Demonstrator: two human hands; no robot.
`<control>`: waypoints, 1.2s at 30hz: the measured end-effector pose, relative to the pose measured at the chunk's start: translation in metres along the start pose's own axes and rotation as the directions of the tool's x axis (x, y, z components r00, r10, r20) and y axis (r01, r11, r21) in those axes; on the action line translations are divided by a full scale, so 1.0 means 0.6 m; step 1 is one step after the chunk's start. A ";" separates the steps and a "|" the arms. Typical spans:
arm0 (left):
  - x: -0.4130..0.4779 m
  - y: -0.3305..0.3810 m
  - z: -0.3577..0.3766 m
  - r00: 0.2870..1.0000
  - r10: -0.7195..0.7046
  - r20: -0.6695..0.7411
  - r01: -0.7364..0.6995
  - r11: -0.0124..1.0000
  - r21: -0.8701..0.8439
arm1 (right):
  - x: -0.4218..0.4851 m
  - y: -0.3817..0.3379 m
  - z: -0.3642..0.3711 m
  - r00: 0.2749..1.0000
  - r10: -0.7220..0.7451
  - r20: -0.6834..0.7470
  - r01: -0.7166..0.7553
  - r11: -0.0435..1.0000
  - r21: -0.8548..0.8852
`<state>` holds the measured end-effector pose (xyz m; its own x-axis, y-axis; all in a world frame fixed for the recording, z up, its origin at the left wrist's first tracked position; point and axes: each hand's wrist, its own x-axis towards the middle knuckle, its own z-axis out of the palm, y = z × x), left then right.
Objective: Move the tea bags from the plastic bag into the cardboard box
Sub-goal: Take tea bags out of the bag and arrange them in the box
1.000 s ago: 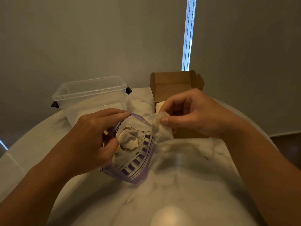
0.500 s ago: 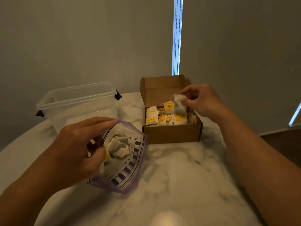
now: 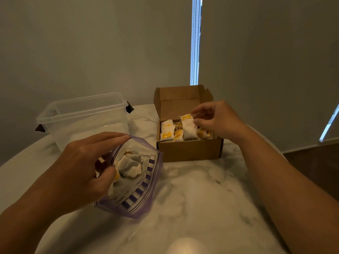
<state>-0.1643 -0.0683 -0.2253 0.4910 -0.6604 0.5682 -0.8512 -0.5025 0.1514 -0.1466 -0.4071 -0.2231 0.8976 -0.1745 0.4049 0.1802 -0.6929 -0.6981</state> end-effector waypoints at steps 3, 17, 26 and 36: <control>-0.001 0.000 0.000 1.000 -0.002 -0.006 0.002 1.000 -0.001 | -0.001 -0.003 -0.001 0.990 -0.003 -0.140 -0.007 0.998 -0.068; 0.006 0.008 -0.011 1.000 -0.010 0.013 0.009 1.000 0.023 | -0.118 -0.165 0.087 0.788 -0.213 0.578 -0.041 0.918 0.395; 0.002 0.012 -0.010 0.999 -0.042 -0.008 0.042 0.999 -0.006 | -0.133 -0.194 0.226 0.903 -0.074 0.423 0.123 0.988 -0.089; 0.003 0.009 -0.008 0.999 -0.037 0.000 0.037 0.999 -0.012 | -0.138 -0.197 0.254 0.961 -0.099 0.259 0.117 0.992 -0.053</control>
<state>-0.1692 -0.0694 -0.2194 0.5223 -0.6415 0.5618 -0.8345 -0.5200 0.1821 -0.1811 -0.2043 -0.2642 0.9486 0.0825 0.3054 0.2624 -0.7444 -0.6140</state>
